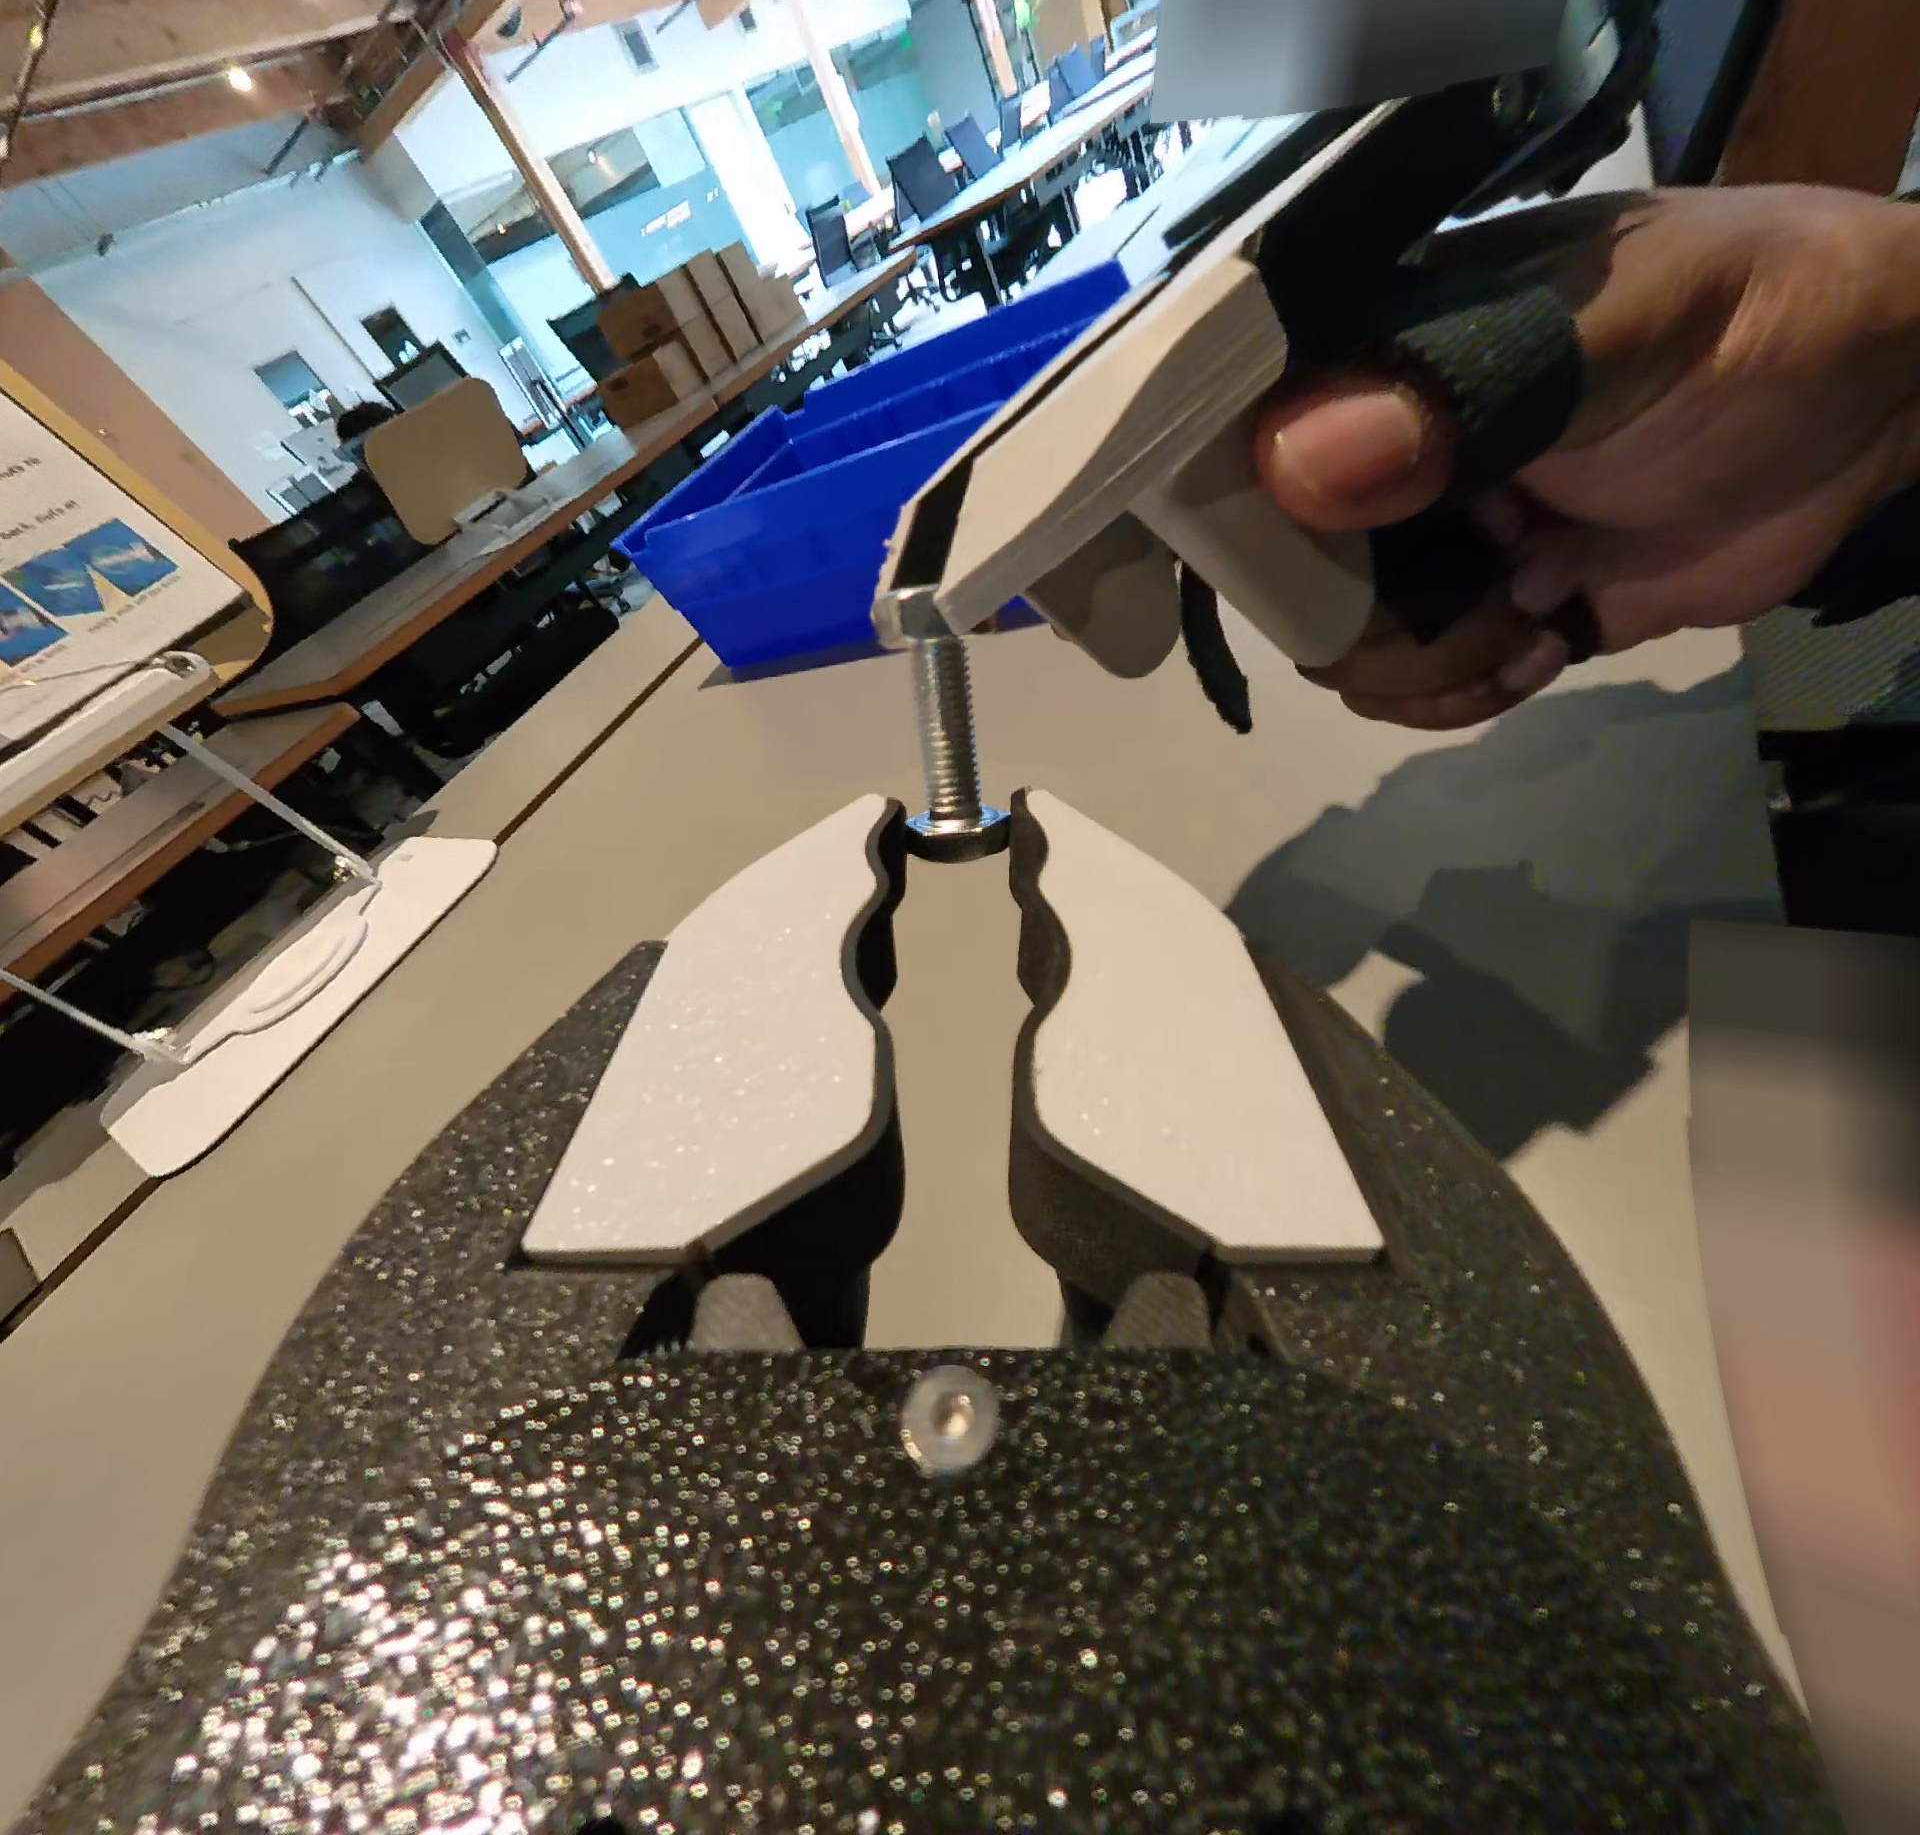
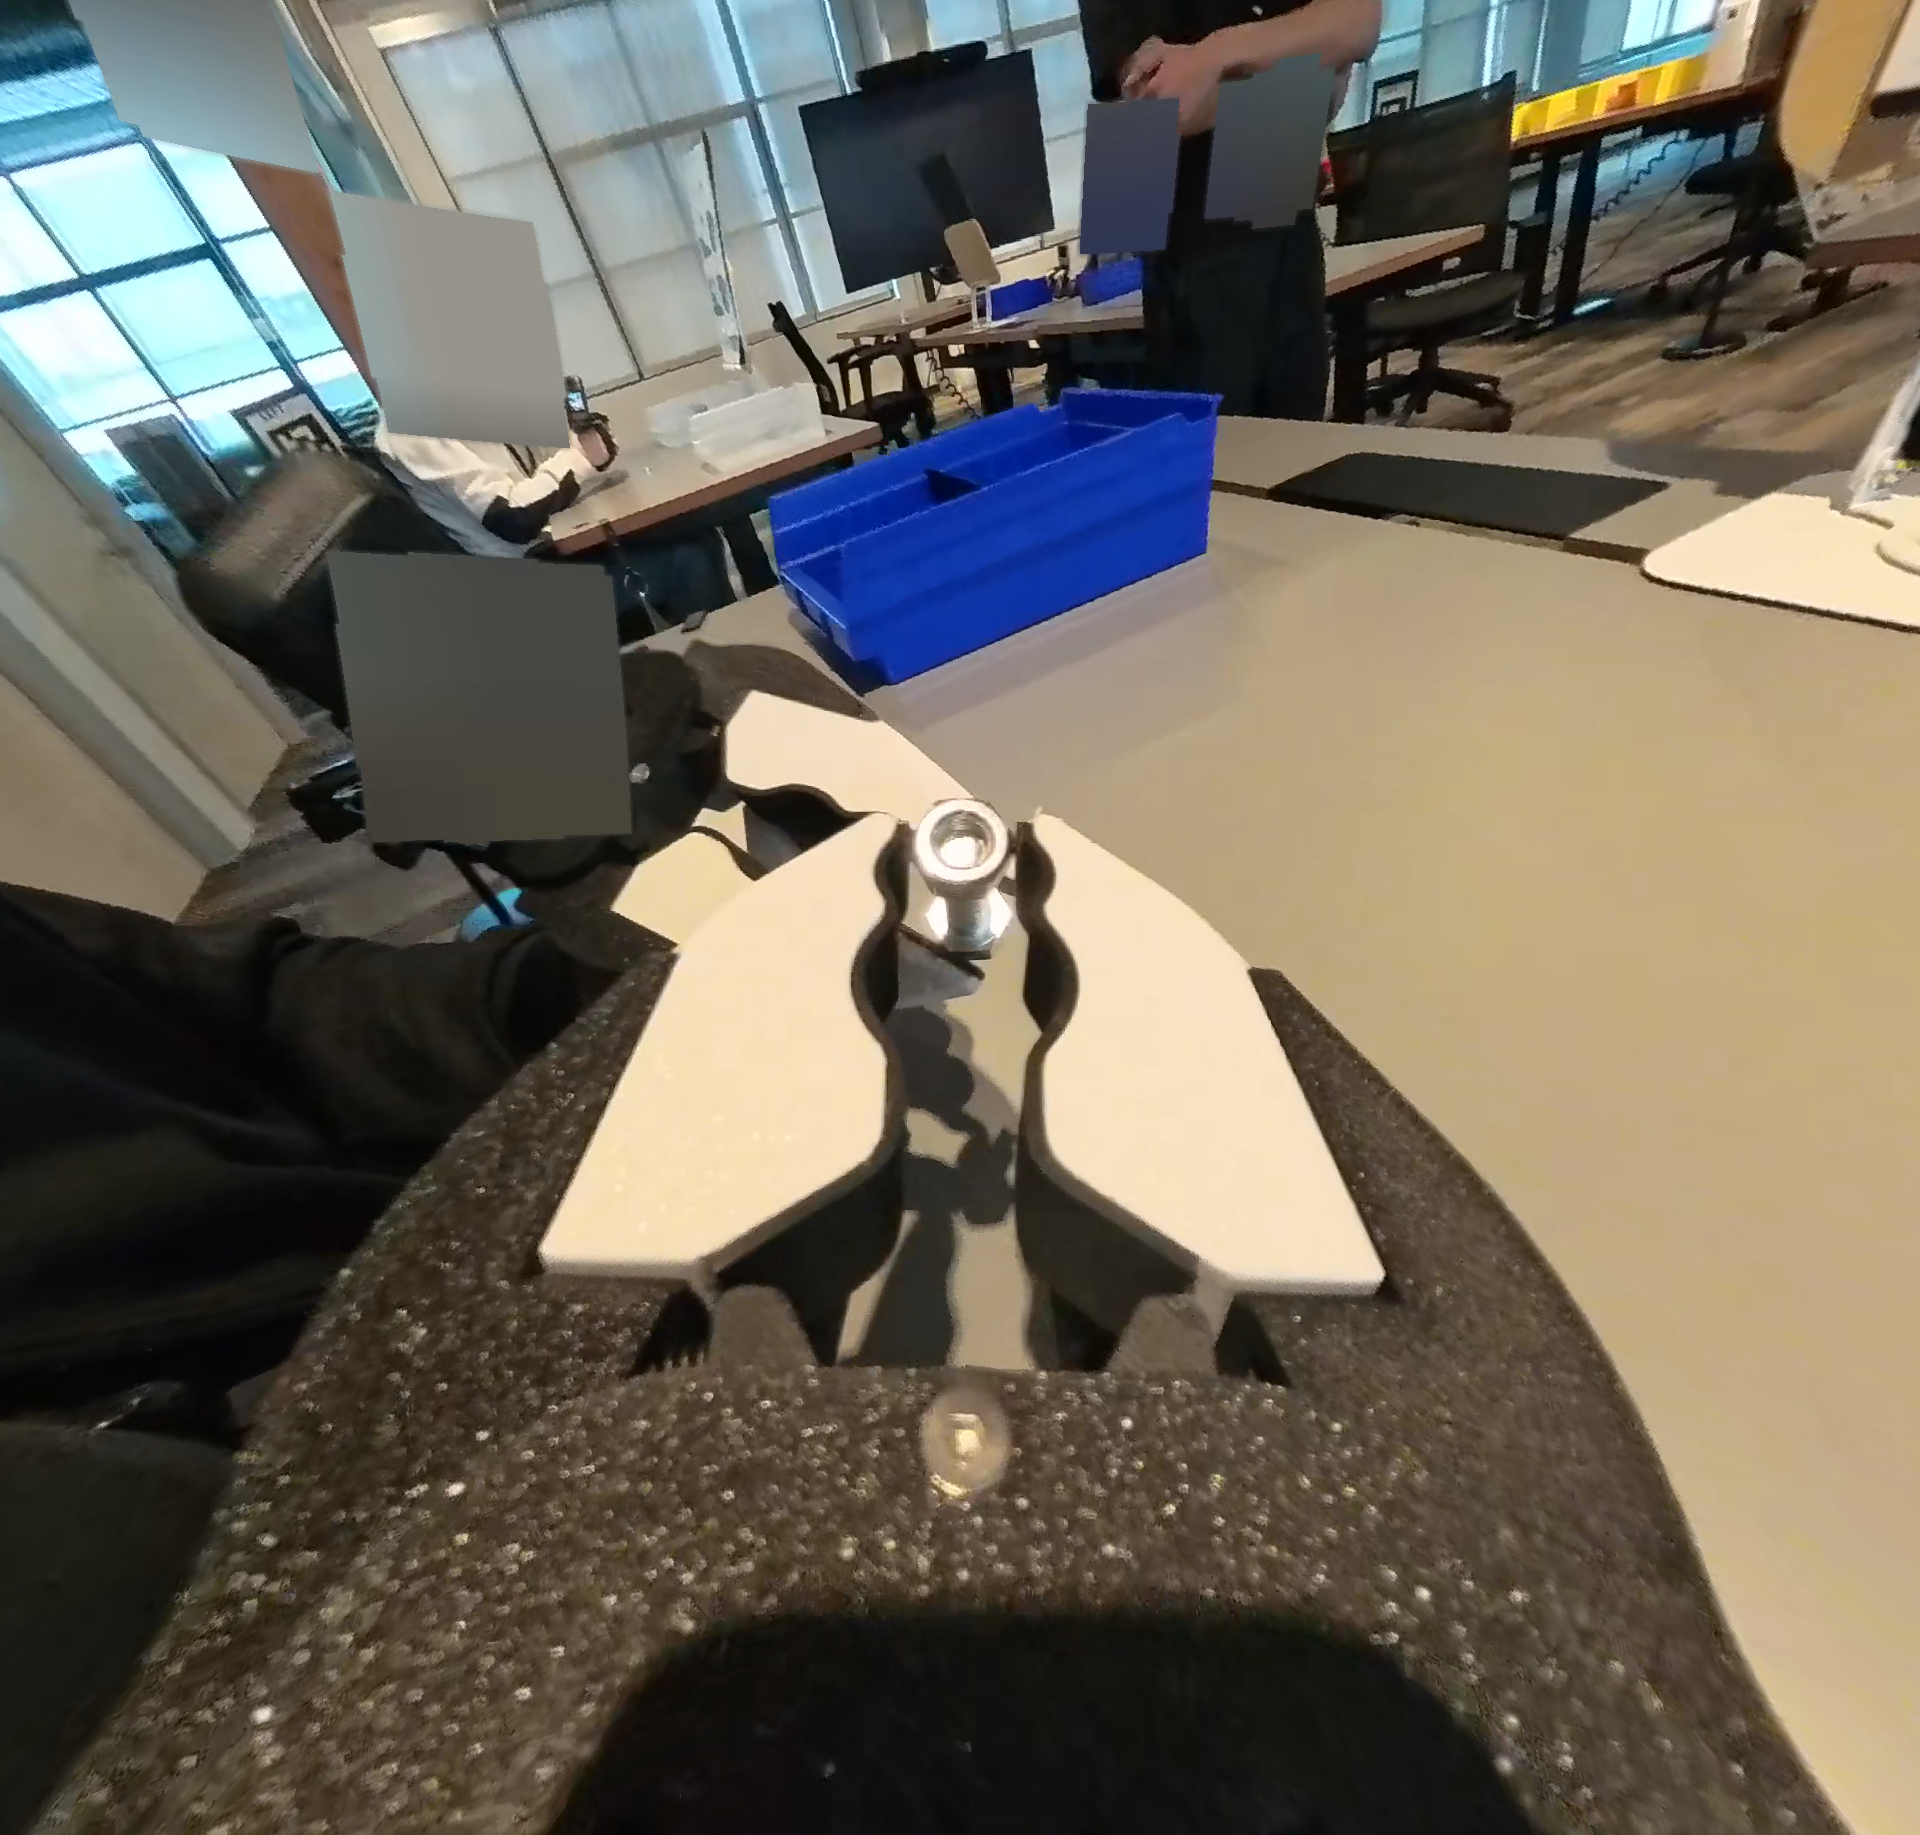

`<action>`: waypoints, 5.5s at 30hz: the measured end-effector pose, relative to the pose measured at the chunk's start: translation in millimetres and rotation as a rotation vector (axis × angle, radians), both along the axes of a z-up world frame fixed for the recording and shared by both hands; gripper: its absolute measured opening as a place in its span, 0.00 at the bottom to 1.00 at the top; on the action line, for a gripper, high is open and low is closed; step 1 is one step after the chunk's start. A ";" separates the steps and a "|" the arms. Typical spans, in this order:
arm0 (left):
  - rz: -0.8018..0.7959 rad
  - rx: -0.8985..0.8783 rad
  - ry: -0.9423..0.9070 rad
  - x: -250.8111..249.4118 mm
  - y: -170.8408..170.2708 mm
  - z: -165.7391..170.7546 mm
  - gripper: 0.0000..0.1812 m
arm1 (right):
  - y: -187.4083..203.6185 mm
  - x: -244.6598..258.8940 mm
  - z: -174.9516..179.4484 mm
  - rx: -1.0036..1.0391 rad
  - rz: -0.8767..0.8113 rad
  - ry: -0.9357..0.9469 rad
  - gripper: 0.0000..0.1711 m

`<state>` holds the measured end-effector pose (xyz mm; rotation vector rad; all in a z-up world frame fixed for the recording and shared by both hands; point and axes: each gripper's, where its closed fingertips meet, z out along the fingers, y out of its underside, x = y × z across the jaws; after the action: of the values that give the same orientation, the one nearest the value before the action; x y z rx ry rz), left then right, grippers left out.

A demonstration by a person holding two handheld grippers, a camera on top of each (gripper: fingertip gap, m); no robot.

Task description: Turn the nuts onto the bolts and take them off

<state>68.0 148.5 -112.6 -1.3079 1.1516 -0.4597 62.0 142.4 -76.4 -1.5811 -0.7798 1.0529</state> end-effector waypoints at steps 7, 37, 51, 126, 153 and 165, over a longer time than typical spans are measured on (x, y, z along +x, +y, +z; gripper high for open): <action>0.006 0.047 -0.042 -1.9 -4.2 9.8 0.10 | -6.9 -3.5 10.1 0.028 -0.018 -0.015 0.11; -0.071 0.026 -0.052 0.5 -12.6 8.9 0.10 | -17.1 -3.1 10.1 0.198 0.077 -0.124 0.11; -0.033 0.079 -0.026 -1.1 -11.5 10.0 0.10 | -15.9 -2.3 9.9 0.207 0.006 -0.163 0.11; -0.190 -0.022 -0.164 -0.7 -25.2 19.3 0.10 | -26.2 -9.1 21.6 0.330 -0.186 -0.078 0.11; -0.187 -0.048 -0.146 1.0 -23.5 14.4 0.10 | -22.7 -6.8 17.6 0.321 -0.189 -0.084 0.11; -0.137 -0.157 -0.036 3.3 -10.6 -11.4 0.10 | -9.9 9.0 -1.8 0.066 0.035 -0.058 0.11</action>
<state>71.3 137.9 -124.0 -1.3540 1.1992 -0.6832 71.0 132.5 -78.1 -1.5526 -0.8761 1.0000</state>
